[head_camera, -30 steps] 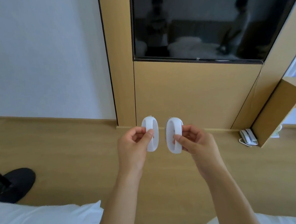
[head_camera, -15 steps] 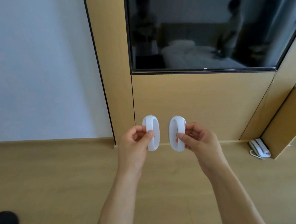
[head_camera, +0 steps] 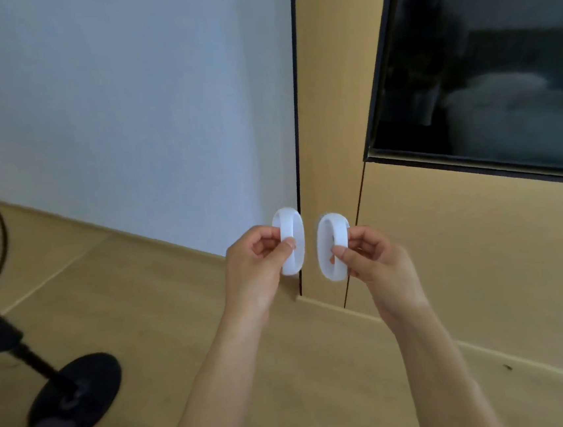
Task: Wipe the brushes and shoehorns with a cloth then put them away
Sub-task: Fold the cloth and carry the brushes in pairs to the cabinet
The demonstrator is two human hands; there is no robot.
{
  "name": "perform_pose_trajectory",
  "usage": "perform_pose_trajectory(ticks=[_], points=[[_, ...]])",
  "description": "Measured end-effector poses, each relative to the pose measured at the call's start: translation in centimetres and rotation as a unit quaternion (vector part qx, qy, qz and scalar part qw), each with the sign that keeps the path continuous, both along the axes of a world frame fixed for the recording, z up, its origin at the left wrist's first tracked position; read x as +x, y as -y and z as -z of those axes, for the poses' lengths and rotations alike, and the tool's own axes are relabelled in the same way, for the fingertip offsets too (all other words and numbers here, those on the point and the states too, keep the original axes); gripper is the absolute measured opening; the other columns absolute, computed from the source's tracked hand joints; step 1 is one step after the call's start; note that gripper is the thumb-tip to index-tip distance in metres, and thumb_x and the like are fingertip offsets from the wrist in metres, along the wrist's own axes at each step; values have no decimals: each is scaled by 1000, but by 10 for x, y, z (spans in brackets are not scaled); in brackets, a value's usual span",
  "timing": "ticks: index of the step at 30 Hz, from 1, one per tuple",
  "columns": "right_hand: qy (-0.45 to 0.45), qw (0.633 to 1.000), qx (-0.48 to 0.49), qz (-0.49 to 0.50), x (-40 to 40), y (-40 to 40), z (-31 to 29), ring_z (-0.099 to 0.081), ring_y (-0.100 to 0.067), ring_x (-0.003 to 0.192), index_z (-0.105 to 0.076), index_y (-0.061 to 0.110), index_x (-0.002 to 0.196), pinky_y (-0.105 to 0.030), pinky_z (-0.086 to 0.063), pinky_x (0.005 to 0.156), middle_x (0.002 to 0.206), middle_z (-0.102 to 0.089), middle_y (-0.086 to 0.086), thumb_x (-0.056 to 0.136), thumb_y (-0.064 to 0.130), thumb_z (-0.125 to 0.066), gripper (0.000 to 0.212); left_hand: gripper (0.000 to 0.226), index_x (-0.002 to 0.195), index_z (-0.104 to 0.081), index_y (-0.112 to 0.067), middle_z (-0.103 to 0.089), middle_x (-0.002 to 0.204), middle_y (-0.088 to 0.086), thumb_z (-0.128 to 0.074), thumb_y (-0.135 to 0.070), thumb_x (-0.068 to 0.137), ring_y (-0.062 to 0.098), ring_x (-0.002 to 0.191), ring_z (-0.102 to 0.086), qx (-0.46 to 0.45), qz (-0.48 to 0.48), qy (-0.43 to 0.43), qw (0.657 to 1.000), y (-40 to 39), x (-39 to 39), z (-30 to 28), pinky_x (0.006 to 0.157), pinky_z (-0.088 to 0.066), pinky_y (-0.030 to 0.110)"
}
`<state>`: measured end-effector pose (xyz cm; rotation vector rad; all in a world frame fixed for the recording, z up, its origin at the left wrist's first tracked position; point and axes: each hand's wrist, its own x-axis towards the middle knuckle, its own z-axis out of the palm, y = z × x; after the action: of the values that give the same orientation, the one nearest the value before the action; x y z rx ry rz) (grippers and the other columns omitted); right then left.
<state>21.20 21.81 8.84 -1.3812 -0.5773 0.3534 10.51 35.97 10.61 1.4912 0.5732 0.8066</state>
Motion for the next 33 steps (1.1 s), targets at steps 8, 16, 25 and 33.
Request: perform_pose_trajectory(ticks=[8,16,25,33], points=[[11,993,20,-117,104,-106,-23,-70,-15,86,-73,19,97,-24,-53,75,92,-75,-1,81,19,-72,16,6,85,-70,-19,-74,84,3,-75,-16,83,24,84,-70,34,-101,12,994,-78,82,-22,77,-57,42],[35,980,19,-196,149,-225,-20,-73,-19,91,-73,23,96,-33,-55,81,96,-76,-2,83,22,-71,14,8,84,-71,-22,-72,80,1,-76,-16,82,20,78,-68,49,-174,23,983,-167,109,-14,70,-55,30],[30,975,13,-220,176,-396,-14,-72,-26,93,-73,15,100,-41,-56,87,97,-75,-9,85,13,-72,16,6,87,-71,-18,-72,85,6,-75,-16,83,30,87,-67,34,-200,43,978,-328,131,2,76,-55,37],[31,973,11,-228,179,-569,-31,-72,-26,94,-73,15,102,-43,-57,88,96,-76,-8,88,5,-70,17,8,85,-72,-20,-73,84,5,-76,-14,82,33,87,-66,46,-209,46,976,-496,131,-14,79,-55,47]])
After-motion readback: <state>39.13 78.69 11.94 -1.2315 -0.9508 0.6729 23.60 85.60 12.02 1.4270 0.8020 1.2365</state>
